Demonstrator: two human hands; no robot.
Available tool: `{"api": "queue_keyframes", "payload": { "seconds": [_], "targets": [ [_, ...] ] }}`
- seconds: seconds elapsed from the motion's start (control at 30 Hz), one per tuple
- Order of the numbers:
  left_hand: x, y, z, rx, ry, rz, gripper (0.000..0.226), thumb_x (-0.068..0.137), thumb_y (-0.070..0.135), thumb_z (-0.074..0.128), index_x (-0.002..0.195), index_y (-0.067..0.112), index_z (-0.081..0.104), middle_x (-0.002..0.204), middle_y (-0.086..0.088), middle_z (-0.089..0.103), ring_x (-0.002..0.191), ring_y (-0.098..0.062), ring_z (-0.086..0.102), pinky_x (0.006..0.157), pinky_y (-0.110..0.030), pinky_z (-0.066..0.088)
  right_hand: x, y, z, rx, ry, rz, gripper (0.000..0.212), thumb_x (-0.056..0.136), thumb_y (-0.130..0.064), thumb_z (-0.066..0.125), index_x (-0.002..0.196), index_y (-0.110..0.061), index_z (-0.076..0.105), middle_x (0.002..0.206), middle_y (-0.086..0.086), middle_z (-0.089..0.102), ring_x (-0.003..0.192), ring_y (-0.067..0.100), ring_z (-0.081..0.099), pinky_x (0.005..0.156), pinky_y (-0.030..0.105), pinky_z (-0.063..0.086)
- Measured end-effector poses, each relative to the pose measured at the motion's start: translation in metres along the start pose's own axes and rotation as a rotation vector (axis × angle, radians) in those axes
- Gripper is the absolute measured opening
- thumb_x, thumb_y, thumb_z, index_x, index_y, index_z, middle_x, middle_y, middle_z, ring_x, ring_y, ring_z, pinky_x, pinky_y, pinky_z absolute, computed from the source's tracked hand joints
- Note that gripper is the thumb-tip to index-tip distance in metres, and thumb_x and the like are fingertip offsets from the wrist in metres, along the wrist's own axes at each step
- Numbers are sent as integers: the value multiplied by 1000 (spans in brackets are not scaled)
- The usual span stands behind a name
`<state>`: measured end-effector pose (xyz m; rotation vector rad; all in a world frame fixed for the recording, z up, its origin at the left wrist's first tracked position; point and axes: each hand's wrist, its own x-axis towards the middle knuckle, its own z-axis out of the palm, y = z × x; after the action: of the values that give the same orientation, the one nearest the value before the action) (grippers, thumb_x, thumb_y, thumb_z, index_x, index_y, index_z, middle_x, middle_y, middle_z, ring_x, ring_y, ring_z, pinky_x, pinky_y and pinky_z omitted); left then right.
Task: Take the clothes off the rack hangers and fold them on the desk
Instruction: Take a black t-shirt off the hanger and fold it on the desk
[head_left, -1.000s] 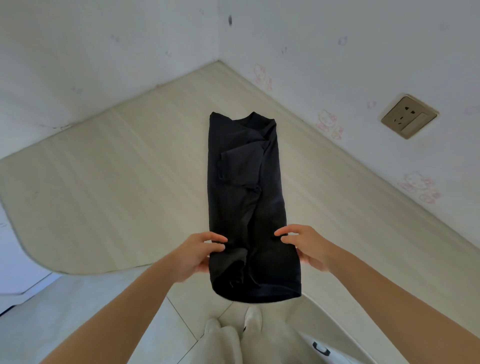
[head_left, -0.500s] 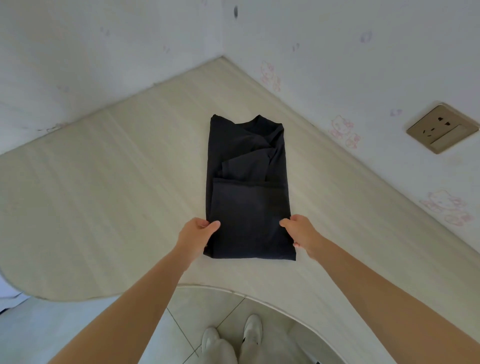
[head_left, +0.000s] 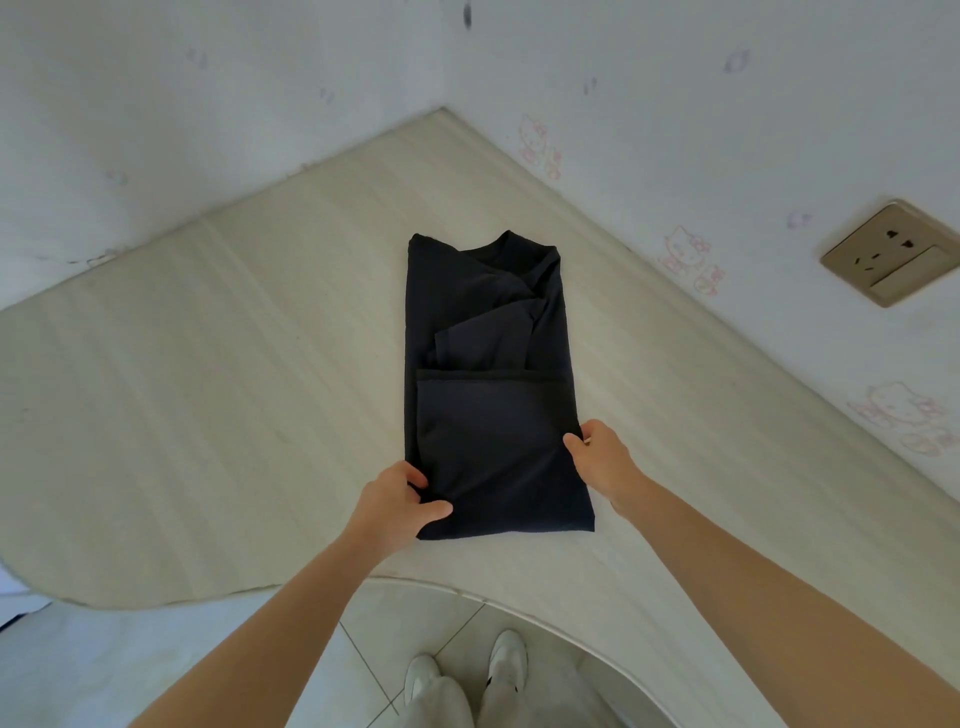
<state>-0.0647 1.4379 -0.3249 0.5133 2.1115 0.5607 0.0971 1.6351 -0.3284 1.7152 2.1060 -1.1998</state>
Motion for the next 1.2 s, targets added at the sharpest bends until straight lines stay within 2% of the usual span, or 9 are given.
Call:
{"api": "queue_keyframes", "payload": {
  "seconds": [0.2, 0.3, 0.37, 0.47, 0.67, 0.83, 0.93, 1.03, 1.2],
  "targets": [
    [-4, 0, -13, 90, -106, 4, 30, 76, 31, 77, 88, 15, 55, 80, 1, 59, 73, -15, 59, 64, -26, 50, -1, 7, -6, -54, -13, -174, 21, 100, -27, 47, 114, -12, 40, 102, 7, 55, 81, 20, 56, 74, 33, 53],
    [-3, -1, -26, 118, -53, 52, 22, 88, 30, 68, 99, 14, 59, 99, -3, 64, 86, -18, 62, 78, -31, 54, 1, 22, -19, -314, 125, -444, 38, 98, -13, 49, 133, -16, 37, 125, 6, 46, 93, 21, 57, 77, 29, 51],
    [5, -8, -36, 421, 175, 269, 29, 92, 12, 58, 121, 15, 53, 119, -4, 57, 100, -21, 58, 82, -32, 53, 7, 32, -27, -637, 211, -668, 67, 83, 4, 58, 143, -16, 35, 136, 10, 40, 104, 28, 56, 73, 33, 54],
    [24, -15, -45, 841, 389, 683, 78, 69, -16, 64, 138, 16, 48, 135, -10, 51, 122, -32, 53, 88, -41, 56, 20, 32, -31, -943, 299, -875, 92, 59, 15, 71, 142, -12, 45, 133, 21, 52, 108, 39, 59, 63, 39, 56],
    [65, 3, -53, 1268, 232, 964, 98, 60, -16, 71, 146, 19, 43, 151, -9, 41, 139, -32, 38, 107, -43, 43, 44, 13, -28, -1052, 134, -1035, 93, 65, 7, 76, 146, -22, 41, 148, 10, 44, 130, 35, 48, 88, 40, 52],
    [81, 11, -48, 1226, 149, 923, 96, 74, -12, 67, 152, 23, 24, 159, -3, 27, 144, -29, 30, 112, -38, 38, 54, 10, -30, -937, -17, -1031, 79, 91, 4, 50, 153, -32, 17, 162, -1, 12, 149, 25, 10, 112, 39, 31],
    [82, 6, -49, 1224, 79, 870, 82, 96, 20, 58, 152, 33, 0, 163, 4, 7, 149, -29, 13, 118, -43, 23, 56, 11, -34, -863, -70, -1032, 74, 94, 3, 45, 152, -34, 19, 162, -4, 11, 149, 21, 8, 114, 36, 27],
    [76, 9, -50, 1163, -48, 766, 80, 96, 42, 52, 151, 40, -7, 162, 10, -10, 149, -24, -7, 120, -44, 12, 62, 12, -39, -771, -110, -1062, 72, 93, 6, 44, 150, -34, 27, 160, -6, 19, 148, 18, 15, 116, 33, 27],
    [65, 18, -52, 839, -135, 684, 66, 100, 14, 45, 150, 46, 16, 160, 21, 3, 149, -10, -1, 122, -37, 13, 63, 5, -53, -462, -336, -887, 53, 99, -4, 44, 143, -34, 43, 152, -14, 35, 140, 3, 29, 114, 21, 26]
  ]
}}
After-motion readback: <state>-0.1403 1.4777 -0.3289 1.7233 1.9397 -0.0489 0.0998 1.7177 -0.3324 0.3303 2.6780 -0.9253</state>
